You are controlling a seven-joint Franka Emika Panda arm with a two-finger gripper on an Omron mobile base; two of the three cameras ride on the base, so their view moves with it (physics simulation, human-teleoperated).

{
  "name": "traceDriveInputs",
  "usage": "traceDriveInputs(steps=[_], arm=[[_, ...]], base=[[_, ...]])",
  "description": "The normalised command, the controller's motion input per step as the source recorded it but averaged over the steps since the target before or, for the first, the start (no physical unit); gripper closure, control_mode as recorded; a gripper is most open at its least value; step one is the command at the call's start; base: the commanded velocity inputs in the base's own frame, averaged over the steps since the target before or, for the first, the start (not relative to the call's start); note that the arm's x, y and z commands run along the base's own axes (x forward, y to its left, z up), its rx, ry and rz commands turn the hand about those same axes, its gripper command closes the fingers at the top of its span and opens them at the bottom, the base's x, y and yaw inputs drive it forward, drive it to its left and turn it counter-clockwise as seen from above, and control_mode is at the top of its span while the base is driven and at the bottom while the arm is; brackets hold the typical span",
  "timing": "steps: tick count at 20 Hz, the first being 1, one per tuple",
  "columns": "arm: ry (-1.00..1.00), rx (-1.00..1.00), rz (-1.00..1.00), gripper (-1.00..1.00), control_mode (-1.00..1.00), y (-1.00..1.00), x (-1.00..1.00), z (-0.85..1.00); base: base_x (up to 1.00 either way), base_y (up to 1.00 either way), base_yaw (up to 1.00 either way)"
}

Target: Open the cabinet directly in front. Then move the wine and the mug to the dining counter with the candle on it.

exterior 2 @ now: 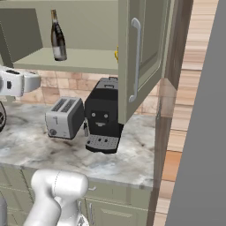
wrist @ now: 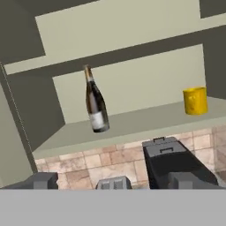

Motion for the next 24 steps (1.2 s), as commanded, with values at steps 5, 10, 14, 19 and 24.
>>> traceDriveInputs(steps=[5,10,14,19,24], arm=[[0.21,0.07,0.26,-1.00,-1.00,0.04,0.60,-0.04],[0.10,0.03,0.32,-1.00,-1.00,0.01,0.29,-0.18],[0.00,0.00,0.25,-1.00,-1.00,0.00,0.24,-0.23],[0.02,0.00,0.19,-1.00,-1.00,0.04,0.16,-0.17],[0.08,0.00,0.00,-1.00,-1.00,0.00,0.55,-0.03]], base=[[0.00,0.00,0.00],[0.00,0.00,0.00],[0.00,0.00,0.00],[0.00,0.00,0.00],[0.00,0.00,0.00]])
